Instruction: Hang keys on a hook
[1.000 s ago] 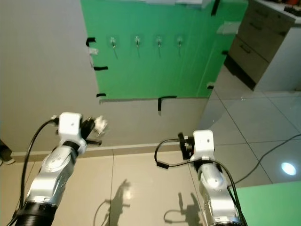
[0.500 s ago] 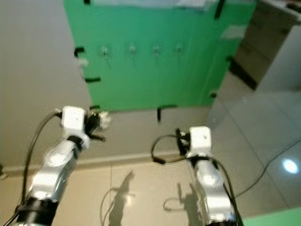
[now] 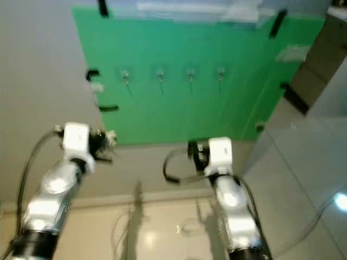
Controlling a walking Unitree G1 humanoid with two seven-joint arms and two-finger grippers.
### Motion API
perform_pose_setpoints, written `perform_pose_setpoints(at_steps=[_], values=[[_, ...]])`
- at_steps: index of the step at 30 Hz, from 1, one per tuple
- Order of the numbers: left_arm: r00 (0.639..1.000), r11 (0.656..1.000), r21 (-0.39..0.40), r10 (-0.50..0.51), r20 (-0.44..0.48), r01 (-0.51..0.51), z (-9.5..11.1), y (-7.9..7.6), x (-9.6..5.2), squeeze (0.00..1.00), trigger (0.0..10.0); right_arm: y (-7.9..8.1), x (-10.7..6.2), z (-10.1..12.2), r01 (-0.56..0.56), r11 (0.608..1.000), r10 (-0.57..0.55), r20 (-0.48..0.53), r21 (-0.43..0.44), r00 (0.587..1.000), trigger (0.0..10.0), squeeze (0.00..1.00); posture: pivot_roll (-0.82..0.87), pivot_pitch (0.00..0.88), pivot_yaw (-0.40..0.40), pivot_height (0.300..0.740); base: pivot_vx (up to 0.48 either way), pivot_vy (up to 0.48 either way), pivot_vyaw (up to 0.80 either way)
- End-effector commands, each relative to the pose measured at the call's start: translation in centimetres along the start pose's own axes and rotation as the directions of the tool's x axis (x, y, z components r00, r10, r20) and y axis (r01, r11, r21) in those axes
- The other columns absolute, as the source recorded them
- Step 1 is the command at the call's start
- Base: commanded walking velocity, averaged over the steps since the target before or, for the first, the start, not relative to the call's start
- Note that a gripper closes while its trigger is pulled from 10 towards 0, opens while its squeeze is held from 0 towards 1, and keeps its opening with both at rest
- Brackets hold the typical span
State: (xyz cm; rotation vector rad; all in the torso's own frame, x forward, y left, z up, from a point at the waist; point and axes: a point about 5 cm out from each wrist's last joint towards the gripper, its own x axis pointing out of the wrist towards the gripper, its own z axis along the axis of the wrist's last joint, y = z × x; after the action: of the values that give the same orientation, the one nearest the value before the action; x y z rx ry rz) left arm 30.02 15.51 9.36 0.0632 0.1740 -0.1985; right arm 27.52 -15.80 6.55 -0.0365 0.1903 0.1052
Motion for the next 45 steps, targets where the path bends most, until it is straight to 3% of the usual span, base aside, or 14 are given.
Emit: perform_pose_setpoints(at_steps=[1,4,7,11,13,15,16,18,19,22,29,33,37,45], values=[[0.999,0.999,0.040,0.035,0.014,-0.035,0.6,1.2,-0.1,0.00,10.0,0.6,0.4,0.9,-0.016,1.000,0.016,0.034,0.004,0.999,10.0,0.00,0.00,0.000,0.006,0.740,0.450,0.000,0.00],[0.999,0.998,0.060,0.033,0.014,-0.034,0.7,1.5,-0.1,0.00,10.0,0.6,0.5,0.9,-0.020,1.000,0.020,0.027,0.013,0.999,10.0,0.00,0.00,0.000,0.003,0.740,0.450,0.000,0.00],[0.998,0.985,0.161,-0.065,0.006,0.063,0.9,1.6,-0.2,0.00,10.0,0.7,0.8,1.3,-0.029,0.999,0.029,0.022,0.025,0.999,10.0,0.00,0.00,0.000,-0.004,0.740,0.149,0.000,0.00],[0.930,0.929,0.064,-0.366,0.035,0.364,2.6,-0.2,0.1,0.00,10.0,0.9,1.0,1.2,-0.047,0.999,0.046,0.015,0.009,0.999,10.0,0.00,0.01,0.000,-0.012,0.740,0.000,0.000,0.00],[0.909,0.909,0.068,-0.415,0.029,0.412,2.9,-0.5,0.1,0.00,10.0,1.0,1.0,1.1,-0.049,0.999,0.049,0.013,0.010,0.999,10.0,0.00,0.01,0.000,-0.014,0.740,0.000,0.000,0.00],[0.794,0.794,0.032,-0.608,0.010,0.607,4.3,-0.9,0.0,0.00,10.0,1.3,1.0,0.9,-0.065,0.998,0.065,0.005,0.002,0.998,10.0,0.00,0.01,0.000,-0.013,0.740,0.000,0.000,0.00],[0.794,0.794,0.032,-0.608,0.010,0.607,4.3,-0.9,0.0,0.00,10.0,1.3,1.0,0.9,-0.065,0.998,0.065,0.005,0.002,0.998,10.0,0.00,0.01,0.000,-0.013,0.740,0.000,0.000,0.00],[0.715,0.715,0.031,-0.699,0.013,0.699,5.4,-0.5,0.0,0.00,10.0,1.6,1.0,0.8,-0.073,0.997,0.073,-0.003,-0.002,0.997,10.0,0.00,0.00,0.000,-0.009,0.740,0.000,0.000,0.00],[0.715,0.715,0.031,-0.699,0.013,0.699,5.4,-0.5,0.0,0.00,10.0,1.6,1.0,0.8,-0.073,0.997,0.073,-0.003,-0.002,0.997,10.0,0.00,0.00,0.000,-0.009,0.740,0.000,0.000,0.00],[0.637,0.638,0.013,-0.770,0.036,0.770,6.3,-0.4,0.4,0.00,10.0,1.8,0.9,0.8,-0.077,0.997,0.077,-0.005,-0.003,0.997,10.0,0.00,-0.01,0.000,-0.006,0.740,0.000,0.000,0.00],[0.523,0.522,-0.036,-0.848,0.084,0.852,7.5,-1.6,1.5,0.00,10.0,1.7,0.8,0.7,-0.078,0.997,0.078,-0.005,-0.012,0.997,10.0,0.00,-0.03,0.000,-0.001,0.740,0.000,0.000,0.00],[0.517,0.514,-0.057,-0.848,0.117,0.856,8.2,-1.8,2.9,0.00,10.0,1.6,0.8,0.8,-0.075,0.997,0.075,-0.002,-0.020,0.997,10.0,0.00,-0.05,0.000,0.004,0.740,0.000,0.000,0.00],[0.576,0.568,-0.098,-0.796,0.186,0.817,9.6,-0.7,4.5,0.00,10.0,1.5,0.5,0.8,-0.068,0.997,0.068,0.000,-0.028,0.998,10.0,0.00,-0.06,0.000,0.008,0.740,0.000,0.000,0.00],[0.584,0.573,-0.116,-0.789,0.192,0.811,9.9,-0.1,5.2,0.00,10.0,1.6,0.1,0.5,-0.072,0.997,0.071,-0.009,-0.038,0.997,10.0,0.00,-0.07,0.000,0.015,0.740,0.000,0.000,0.00]])
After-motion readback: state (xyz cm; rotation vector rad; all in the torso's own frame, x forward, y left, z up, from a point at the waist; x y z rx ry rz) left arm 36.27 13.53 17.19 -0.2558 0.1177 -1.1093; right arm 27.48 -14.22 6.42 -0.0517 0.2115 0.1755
